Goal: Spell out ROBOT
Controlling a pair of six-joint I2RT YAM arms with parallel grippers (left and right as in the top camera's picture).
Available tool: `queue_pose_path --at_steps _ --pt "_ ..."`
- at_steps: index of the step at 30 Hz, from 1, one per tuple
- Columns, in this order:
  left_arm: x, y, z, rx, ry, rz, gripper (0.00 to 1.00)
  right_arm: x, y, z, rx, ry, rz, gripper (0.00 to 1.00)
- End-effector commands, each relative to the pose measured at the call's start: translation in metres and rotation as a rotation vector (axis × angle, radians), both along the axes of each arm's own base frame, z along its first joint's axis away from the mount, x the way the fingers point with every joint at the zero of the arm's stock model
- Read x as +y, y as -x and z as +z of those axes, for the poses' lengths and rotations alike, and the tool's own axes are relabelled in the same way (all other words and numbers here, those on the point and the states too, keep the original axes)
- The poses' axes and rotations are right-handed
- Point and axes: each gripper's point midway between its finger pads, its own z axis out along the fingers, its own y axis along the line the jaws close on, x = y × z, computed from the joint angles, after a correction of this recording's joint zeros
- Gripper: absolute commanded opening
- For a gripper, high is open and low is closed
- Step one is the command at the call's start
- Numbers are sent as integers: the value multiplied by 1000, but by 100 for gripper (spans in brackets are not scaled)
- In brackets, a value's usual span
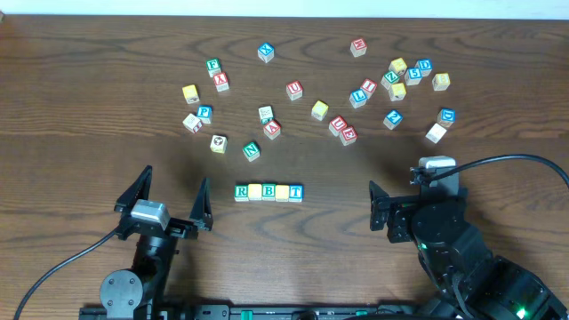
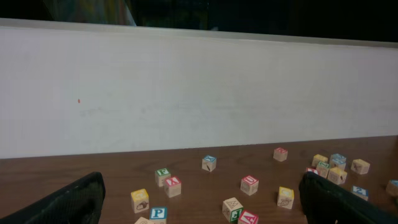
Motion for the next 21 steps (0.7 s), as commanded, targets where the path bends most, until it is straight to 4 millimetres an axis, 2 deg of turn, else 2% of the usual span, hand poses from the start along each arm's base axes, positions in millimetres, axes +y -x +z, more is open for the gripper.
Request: queue_pose_path --at_steps 1,21 --pt "2 0 -2 -2 13 10 98 -2 -1 1 -6 15 -2 99" --pt "2 0 -2 -2 13 10 98 -3 0 -1 0 22 -2 99"
